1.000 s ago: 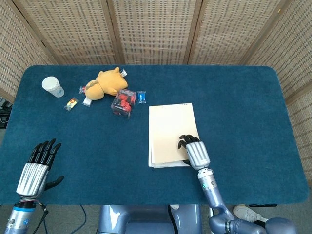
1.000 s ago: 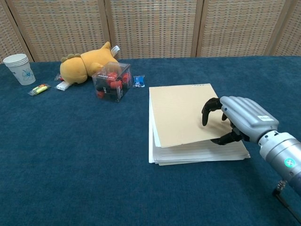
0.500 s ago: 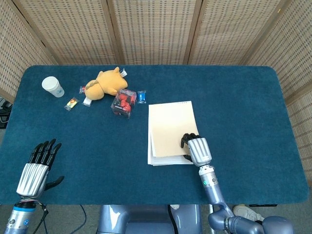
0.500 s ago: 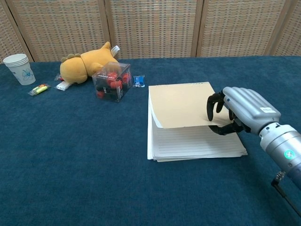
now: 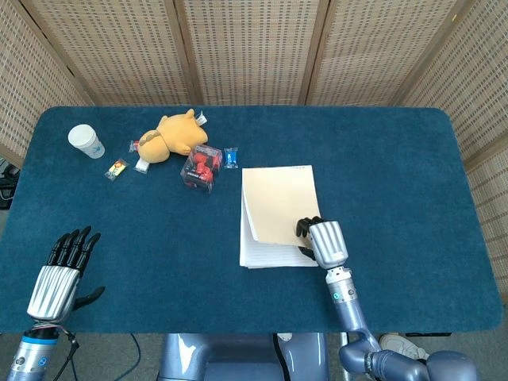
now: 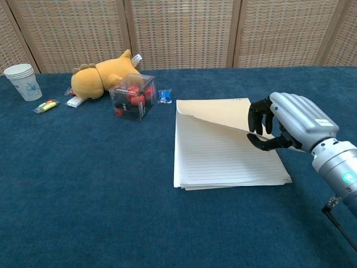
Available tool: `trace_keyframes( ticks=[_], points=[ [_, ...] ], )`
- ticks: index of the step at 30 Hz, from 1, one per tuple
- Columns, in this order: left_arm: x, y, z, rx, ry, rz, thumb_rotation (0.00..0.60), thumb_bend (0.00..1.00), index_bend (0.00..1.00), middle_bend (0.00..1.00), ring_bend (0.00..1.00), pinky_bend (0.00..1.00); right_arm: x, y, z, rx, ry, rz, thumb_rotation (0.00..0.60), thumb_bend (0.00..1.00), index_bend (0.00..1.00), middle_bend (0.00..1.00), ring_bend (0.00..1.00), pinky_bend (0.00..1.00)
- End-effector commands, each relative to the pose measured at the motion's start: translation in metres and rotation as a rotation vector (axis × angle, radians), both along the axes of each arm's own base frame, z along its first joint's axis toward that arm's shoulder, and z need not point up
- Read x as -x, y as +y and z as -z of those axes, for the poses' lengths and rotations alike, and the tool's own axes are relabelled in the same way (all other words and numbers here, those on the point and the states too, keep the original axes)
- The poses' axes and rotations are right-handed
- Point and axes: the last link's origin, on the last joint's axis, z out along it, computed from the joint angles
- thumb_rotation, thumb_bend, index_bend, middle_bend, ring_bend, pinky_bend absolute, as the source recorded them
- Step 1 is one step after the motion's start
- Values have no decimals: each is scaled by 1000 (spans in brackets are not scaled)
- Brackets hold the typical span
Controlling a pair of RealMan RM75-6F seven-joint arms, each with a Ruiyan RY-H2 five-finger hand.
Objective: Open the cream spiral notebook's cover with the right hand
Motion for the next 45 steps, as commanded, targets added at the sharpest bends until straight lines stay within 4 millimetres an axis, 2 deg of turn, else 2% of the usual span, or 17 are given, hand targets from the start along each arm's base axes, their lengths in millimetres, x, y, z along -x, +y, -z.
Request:
trace_keyframes(
  ticks=[1, 7, 19, 31, 45],
  points=[
    [0, 0, 0, 0, 0, -1, 600, 10, 0, 0, 0, 60, 0, 1, -2, 5, -6, -8, 600, 647, 745, 733, 632, 797],
    [0, 0, 1, 4, 3, -1, 600, 10, 0, 0, 0, 60, 0, 10, -7, -12, -15, -52, 600, 645, 746, 735, 633, 799],
    [-1, -2, 3, 7, 11, 6, 600, 11, 0, 0, 0, 60, 11, 49, -14, -87, -4, -173, 600, 643, 746, 735, 633, 799],
    [-1, -2, 3, 8, 13, 6, 600, 10, 0, 0, 0, 60, 17, 69, -18, -109, 16, -216, 600, 643, 746, 735, 633, 799],
    [-4, -3, 4, 9, 14, 15, 600, 11, 0, 0, 0, 60, 35, 86, -27, -108, 34, -192, 600, 643, 746, 735, 635, 802]
  ],
)
